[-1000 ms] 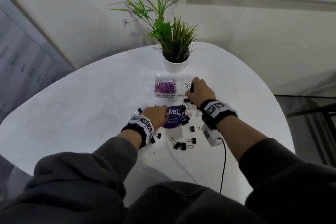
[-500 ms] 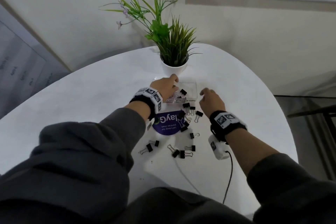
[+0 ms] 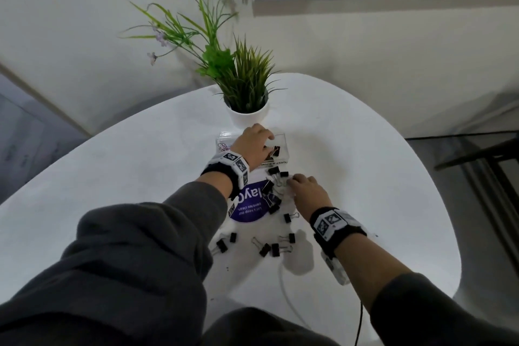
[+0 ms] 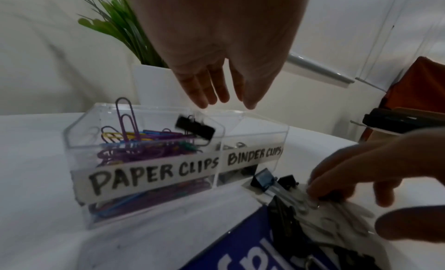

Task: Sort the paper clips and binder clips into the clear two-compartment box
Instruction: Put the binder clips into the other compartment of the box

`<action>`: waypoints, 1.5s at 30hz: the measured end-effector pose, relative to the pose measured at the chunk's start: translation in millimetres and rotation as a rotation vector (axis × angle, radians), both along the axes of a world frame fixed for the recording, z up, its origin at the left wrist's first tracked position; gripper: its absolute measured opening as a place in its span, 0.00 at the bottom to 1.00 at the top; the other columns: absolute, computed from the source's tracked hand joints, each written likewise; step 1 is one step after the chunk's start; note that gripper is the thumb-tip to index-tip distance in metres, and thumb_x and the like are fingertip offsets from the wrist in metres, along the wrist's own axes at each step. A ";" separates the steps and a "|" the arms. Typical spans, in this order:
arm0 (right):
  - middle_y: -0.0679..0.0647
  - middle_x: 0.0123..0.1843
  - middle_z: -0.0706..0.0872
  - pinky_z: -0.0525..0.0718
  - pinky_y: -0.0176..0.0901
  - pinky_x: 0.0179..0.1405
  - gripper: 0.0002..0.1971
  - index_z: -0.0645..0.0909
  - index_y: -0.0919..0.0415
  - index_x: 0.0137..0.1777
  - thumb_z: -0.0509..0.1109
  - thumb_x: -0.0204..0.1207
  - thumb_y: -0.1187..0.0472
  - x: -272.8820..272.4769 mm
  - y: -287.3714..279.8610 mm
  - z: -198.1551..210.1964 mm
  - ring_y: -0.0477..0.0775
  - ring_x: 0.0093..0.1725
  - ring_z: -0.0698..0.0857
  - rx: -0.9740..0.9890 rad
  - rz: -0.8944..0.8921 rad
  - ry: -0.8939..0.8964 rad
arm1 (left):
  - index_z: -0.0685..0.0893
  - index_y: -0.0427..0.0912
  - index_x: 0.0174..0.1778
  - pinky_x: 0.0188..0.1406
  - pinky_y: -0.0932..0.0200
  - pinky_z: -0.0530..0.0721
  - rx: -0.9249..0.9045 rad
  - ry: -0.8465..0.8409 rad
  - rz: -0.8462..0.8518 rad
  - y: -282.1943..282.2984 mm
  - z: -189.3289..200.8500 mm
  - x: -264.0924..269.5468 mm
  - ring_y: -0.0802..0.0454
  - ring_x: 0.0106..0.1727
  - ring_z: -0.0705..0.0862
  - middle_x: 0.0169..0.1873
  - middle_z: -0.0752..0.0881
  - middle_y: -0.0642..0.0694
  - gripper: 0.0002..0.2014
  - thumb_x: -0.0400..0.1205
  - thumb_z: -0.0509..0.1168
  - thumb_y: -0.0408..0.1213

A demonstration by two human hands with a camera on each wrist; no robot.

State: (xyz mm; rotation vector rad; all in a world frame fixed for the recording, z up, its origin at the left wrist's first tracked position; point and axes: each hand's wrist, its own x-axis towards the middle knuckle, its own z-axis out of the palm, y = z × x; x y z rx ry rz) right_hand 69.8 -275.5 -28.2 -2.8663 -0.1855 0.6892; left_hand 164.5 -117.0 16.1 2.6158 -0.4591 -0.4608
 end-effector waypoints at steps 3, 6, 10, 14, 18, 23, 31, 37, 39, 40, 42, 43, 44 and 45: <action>0.61 0.67 0.74 0.81 0.51 0.55 0.20 0.72 0.62 0.69 0.59 0.78 0.74 2.0 3.6 -7.2 0.62 0.64 0.77 0.021 -0.052 0.001 | 0.80 0.41 0.64 0.65 0.49 0.76 0.035 -0.201 -0.025 0.7 1.7 -4.8 0.43 0.64 0.77 0.63 0.79 0.42 0.14 0.83 0.58 0.36; 0.63 0.61 0.77 0.78 0.50 0.45 0.12 0.74 0.66 0.61 0.58 0.78 0.70 7.2 3.8 -12.7 0.64 0.56 0.81 0.084 -0.130 -0.016 | 0.82 0.40 0.58 0.57 0.50 0.81 0.057 -0.210 -0.235 -0.3 -8.5 -28.4 0.45 0.58 0.80 0.57 0.82 0.43 0.12 0.83 0.58 0.38; 0.63 0.59 0.78 0.72 0.46 0.41 0.08 0.73 0.66 0.55 0.59 0.77 0.67 15.0 0.1 -9.6 0.65 0.53 0.82 0.099 -0.125 0.010 | 0.72 0.41 0.73 0.62 0.48 0.81 0.247 -0.085 -0.369 -0.4 -42.4 -62.3 0.41 0.70 0.74 0.71 0.73 0.40 0.20 0.84 0.58 0.37; 0.65 0.55 0.83 0.71 0.46 0.39 0.12 0.70 0.64 0.60 0.58 0.78 0.68 15.8 -2.2 -2.9 0.62 0.45 0.81 0.106 -0.163 0.041 | 0.70 0.42 0.74 0.63 0.49 0.80 0.321 -0.041 -0.223 3.2 -58.9 -72.8 0.40 0.71 0.71 0.72 0.71 0.40 0.21 0.84 0.59 0.29; 0.64 0.60 0.80 0.74 0.47 0.45 0.16 0.72 0.63 0.65 0.55 0.78 0.70 15.9 -2.1 -1.3 0.65 0.54 0.82 0.172 -0.279 0.049 | 0.74 0.38 0.70 0.55 0.47 0.84 0.254 -0.010 -0.158 6.1 -59.8 -75.4 0.39 0.64 0.75 0.66 0.72 0.38 0.20 0.81 0.60 0.25; 0.61 0.47 0.73 0.68 0.45 0.42 0.12 0.64 0.60 0.35 0.52 0.80 0.71 19.3 0.6 -5.5 0.57 0.43 0.72 0.198 -0.441 0.014 | 0.77 0.32 0.56 0.54 0.45 0.83 0.162 0.049 -0.012 14.0 -53.8 -78.0 0.39 0.57 0.77 0.62 0.73 0.37 0.09 0.80 0.59 0.26; 0.59 0.71 0.72 0.82 0.51 0.52 0.21 0.67 0.52 0.76 0.54 0.84 0.53 16.9 14.6 -2.7 0.64 0.57 0.84 0.132 -0.350 -0.005 | 0.68 0.43 0.73 0.58 0.45 0.82 0.307 0.161 -0.250 12.8 -48.2 -84.5 0.38 0.67 0.74 0.68 0.70 0.38 0.25 0.80 0.65 0.41; 0.61 0.62 0.76 0.80 0.49 0.43 0.14 0.73 0.60 0.64 0.61 0.80 0.57 17.3 22.3 -11.0 0.66 0.52 0.85 0.041 -0.263 -0.048 | 0.69 0.37 0.71 0.57 0.45 0.81 0.383 0.101 -0.274 9.4 -55.3 -87.1 0.38 0.66 0.74 0.68 0.69 0.37 0.22 0.84 0.61 0.44; 0.62 0.61 0.78 0.75 0.47 0.41 0.12 0.73 0.64 0.61 0.61 0.80 0.60 19.3 22.5 -11.3 0.66 0.53 0.85 0.043 -0.260 -0.026 | 0.69 0.36 0.70 0.56 0.48 0.79 0.396 0.065 -0.281 10.1 -57.0 -88.9 0.39 0.66 0.74 0.68 0.69 0.37 0.22 0.84 0.60 0.44; 0.63 0.60 0.79 0.74 0.47 0.40 0.11 0.72 0.65 0.60 0.60 0.80 0.61 19.5 22.2 -10.6 0.66 0.53 0.84 0.047 -0.254 -0.012 | 0.70 0.35 0.69 0.55 0.48 0.79 0.379 0.055 -0.270 11.0 -57.0 -89.1 0.39 0.65 0.74 0.68 0.70 0.37 0.21 0.84 0.59 0.45; 0.63 0.56 0.82 0.72 0.45 0.39 0.06 0.71 0.64 0.54 0.60 0.79 0.63 18.4 19.2 -7.8 0.65 0.53 0.85 0.050 -0.233 0.012 | 0.71 0.35 0.66 0.54 0.48 0.78 0.318 0.078 -0.213 12.3 -53.1 -87.6 0.39 0.63 0.77 0.65 0.75 0.37 0.18 0.85 0.58 0.42; 0.62 0.50 0.83 0.71 0.44 0.36 0.05 0.67 0.62 0.51 0.59 0.79 0.63 17.5 17.0 -7.0 0.65 0.50 0.85 0.056 -0.227 0.018 | 0.71 0.34 0.66 0.54 0.47 0.79 0.294 0.106 -0.192 12.6 -50.6 -86.1 0.38 0.61 0.79 0.62 0.79 0.35 0.17 0.85 0.57 0.40; 0.60 0.43 0.83 0.70 0.44 0.33 0.05 0.64 0.61 0.51 0.59 0.79 0.64 16.2 15.1 -5.9 0.64 0.45 0.84 0.060 -0.228 0.019 | 0.70 0.34 0.67 0.53 0.46 0.79 0.283 0.127 -0.179 12.7 -48.3 -84.3 0.37 0.58 0.81 0.59 0.82 0.34 0.17 0.85 0.56 0.38; 0.58 0.38 0.80 0.69 0.44 0.31 0.06 0.64 0.62 0.53 0.57 0.79 0.64 14.7 13.6 -5.1 0.63 0.40 0.81 0.065 -0.229 0.018 | 0.69 0.34 0.68 0.51 0.46 0.80 0.275 0.140 -0.167 12.5 -46.4 -83.4 0.37 0.54 0.83 0.55 0.83 0.33 0.17 0.85 0.56 0.37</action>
